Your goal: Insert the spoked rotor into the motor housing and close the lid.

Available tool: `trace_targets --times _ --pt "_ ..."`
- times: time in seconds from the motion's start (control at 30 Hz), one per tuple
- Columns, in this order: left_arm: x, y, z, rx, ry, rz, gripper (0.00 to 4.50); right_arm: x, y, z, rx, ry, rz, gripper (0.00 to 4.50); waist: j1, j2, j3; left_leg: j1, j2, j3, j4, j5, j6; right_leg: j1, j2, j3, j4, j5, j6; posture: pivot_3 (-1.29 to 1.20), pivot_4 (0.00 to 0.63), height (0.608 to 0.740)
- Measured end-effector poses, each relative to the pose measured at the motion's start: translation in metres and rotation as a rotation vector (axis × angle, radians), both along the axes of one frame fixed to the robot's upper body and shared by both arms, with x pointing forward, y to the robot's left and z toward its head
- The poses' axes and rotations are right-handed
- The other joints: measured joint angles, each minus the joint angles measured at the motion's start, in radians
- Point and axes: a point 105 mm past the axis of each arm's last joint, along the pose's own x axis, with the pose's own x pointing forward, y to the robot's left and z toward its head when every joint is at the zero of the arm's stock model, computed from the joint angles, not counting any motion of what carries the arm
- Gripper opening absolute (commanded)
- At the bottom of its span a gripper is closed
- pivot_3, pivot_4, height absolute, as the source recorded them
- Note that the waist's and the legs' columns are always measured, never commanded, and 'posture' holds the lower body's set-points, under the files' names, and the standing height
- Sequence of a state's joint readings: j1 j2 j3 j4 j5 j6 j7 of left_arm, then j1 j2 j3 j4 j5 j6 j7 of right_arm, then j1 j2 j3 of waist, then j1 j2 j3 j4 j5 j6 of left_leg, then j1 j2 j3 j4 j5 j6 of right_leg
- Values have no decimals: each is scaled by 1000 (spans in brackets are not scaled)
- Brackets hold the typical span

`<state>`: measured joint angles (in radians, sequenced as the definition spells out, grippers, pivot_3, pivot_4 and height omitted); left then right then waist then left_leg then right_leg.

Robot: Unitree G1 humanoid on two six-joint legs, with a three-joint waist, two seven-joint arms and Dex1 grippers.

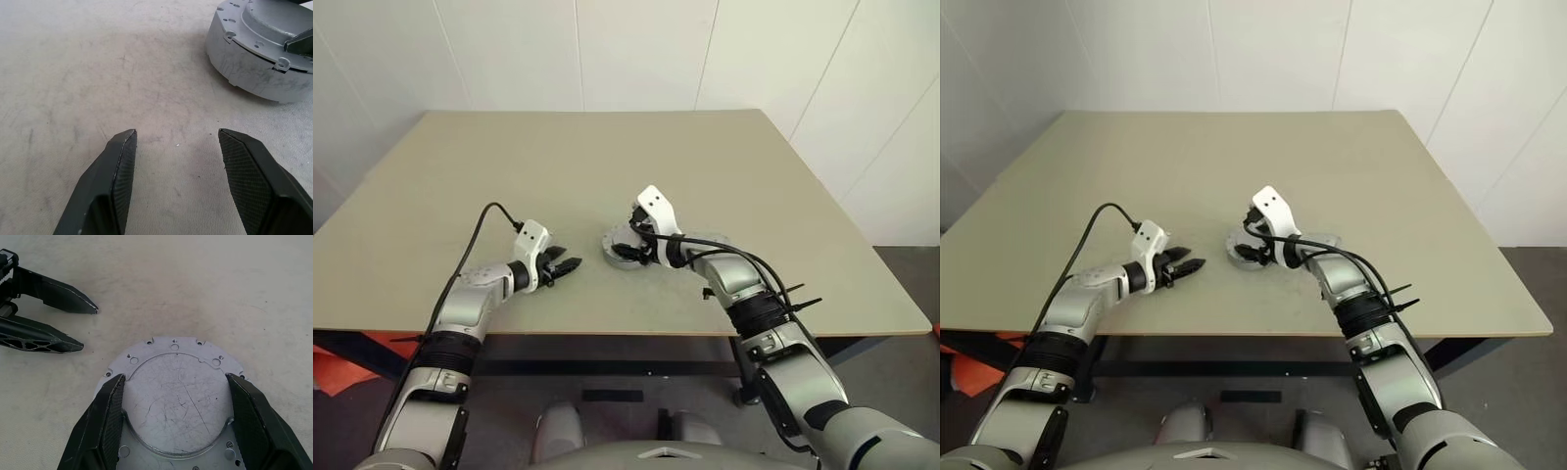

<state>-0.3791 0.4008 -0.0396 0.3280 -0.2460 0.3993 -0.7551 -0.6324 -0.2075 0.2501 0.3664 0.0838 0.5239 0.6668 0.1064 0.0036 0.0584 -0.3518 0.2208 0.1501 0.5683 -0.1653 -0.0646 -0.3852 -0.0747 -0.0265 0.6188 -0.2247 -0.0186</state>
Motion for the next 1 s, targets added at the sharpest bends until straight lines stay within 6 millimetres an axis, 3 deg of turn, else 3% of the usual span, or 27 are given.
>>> trace_targets --times 0.23,0.53,0.7,0.8,1.0 --pt "-1 -6 -1 -36 22 4 2804 1 1 -3 -42 -41 10 3113 3 0 0 2 -1 0 -1 0 0 2 0 0 0 -1 1 0 0 740" --pt "3 -38 13 -240 117 8 2804 7 1 -5 -99 -115 9 3113 2 1 0 4 -2 0 -8 0 0 4 0 -1 -12 -1 2 0 0 740" --pt "11 -52 33 -384 133 16 1180 9 -3 -7 -120 -121 -7 3113 1 1 0 5 -8 -1 -8 0 0 7 -5 -3 -22 -2 3 0 0 740" --pt "21 -58 48 -467 133 34 50 10 -5 -8 -129 -123 -12 3113 -1 3 0 5 -9 -3 -11 -1 2 15 -8 -11 -40 -2 4 0 0 740" --pt "31 -69 55 -573 209 80 17 10 -6 -8 -131 -122 -11 3113 -10 3 0 6 -16 -2 -13 -6 10 20 -22 -27 -53 -2 4 0 0 740"
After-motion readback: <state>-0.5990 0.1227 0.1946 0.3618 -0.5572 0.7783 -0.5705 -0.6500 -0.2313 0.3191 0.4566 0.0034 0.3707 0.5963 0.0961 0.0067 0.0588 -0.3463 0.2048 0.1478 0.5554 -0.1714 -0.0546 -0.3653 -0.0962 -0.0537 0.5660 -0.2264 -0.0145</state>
